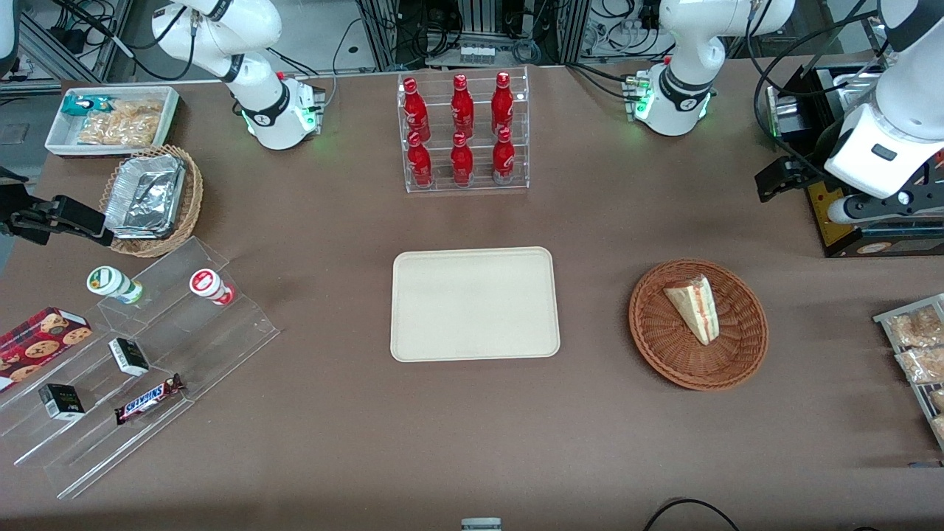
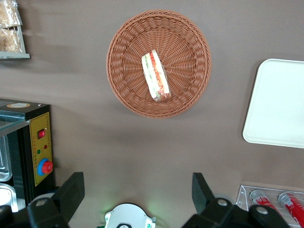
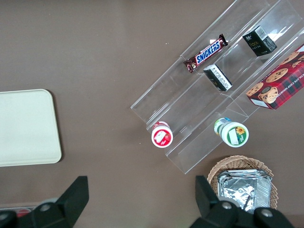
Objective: Place sandwich from basket to tray
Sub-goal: 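Move the left gripper down over the wrapped sandwich in the wicker basket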
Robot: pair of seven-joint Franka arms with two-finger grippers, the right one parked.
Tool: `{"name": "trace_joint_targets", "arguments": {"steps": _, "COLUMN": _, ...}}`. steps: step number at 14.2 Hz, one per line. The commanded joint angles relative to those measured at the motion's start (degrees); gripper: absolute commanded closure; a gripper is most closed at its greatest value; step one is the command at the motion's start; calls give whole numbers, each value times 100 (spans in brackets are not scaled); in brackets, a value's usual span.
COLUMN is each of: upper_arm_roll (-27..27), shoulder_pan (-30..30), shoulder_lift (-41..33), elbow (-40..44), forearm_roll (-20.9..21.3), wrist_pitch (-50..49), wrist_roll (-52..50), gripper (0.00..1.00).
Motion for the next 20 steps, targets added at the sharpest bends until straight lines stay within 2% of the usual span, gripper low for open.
{"name": "trace_joint_targets", "arguments": {"steps": 1, "upper_arm_roll": 0, "shoulder_pan": -22, "shoulder_lift": 0, "elbow": 65, "forearm_roll": -86, "wrist_pitch": -95, "wrist_roll": 30, "gripper": 0}}
{"name": "trace_joint_targets", "arguments": {"steps": 5, "upper_arm_roll": 0, "shoulder_pan": -22, "shoulder_lift": 35, "elbow": -40, "forearm_roll": -51, "wrist_pitch": -86, "wrist_roll": 21, "gripper": 0}}
{"name": "trace_joint_targets", "arguments": {"steps": 10, "upper_arm_roll": 17, "shoulder_pan": -5, "shoulder_lift": 324, "elbow": -839, "forearm_roll": -16, "wrist_pitch": 449, "wrist_roll": 21, "gripper": 0}}
{"name": "trace_joint_targets", "arguments": {"steps": 11, "upper_arm_roll": 26, "shoulder_pan": -5, "shoulder_lift": 438, "elbow": -1197, "forearm_roll": -24, "wrist_pitch": 798, "wrist_roll": 21, "gripper": 0}}
{"name": "trace_joint_targets", "arguments": {"steps": 15, "upper_arm_roll": 35, "shoulder_pan": -40, "shoulder_lift": 641, "elbow": -2815, "forearm_roll": -24, "wrist_pitch": 3258, "wrist_roll": 12, "gripper": 0}}
{"name": "trace_joint_targets", "arguments": {"steps": 17, "upper_arm_roll": 44, "shoulder_pan": -23, "shoulder_lift": 825, "elbow": -2950, "forearm_roll": -68, "wrist_pitch": 3561, "wrist_roll": -5, "gripper": 0}}
{"name": "trace_joint_targets", "arguments": {"steps": 20, "upper_arm_roll": 44, "shoulder_pan": -31, "shoulder_lift": 1063, "elbow": -2959, "forearm_roll": -68, "wrist_pitch": 3780, "wrist_roll": -688, "gripper": 0}}
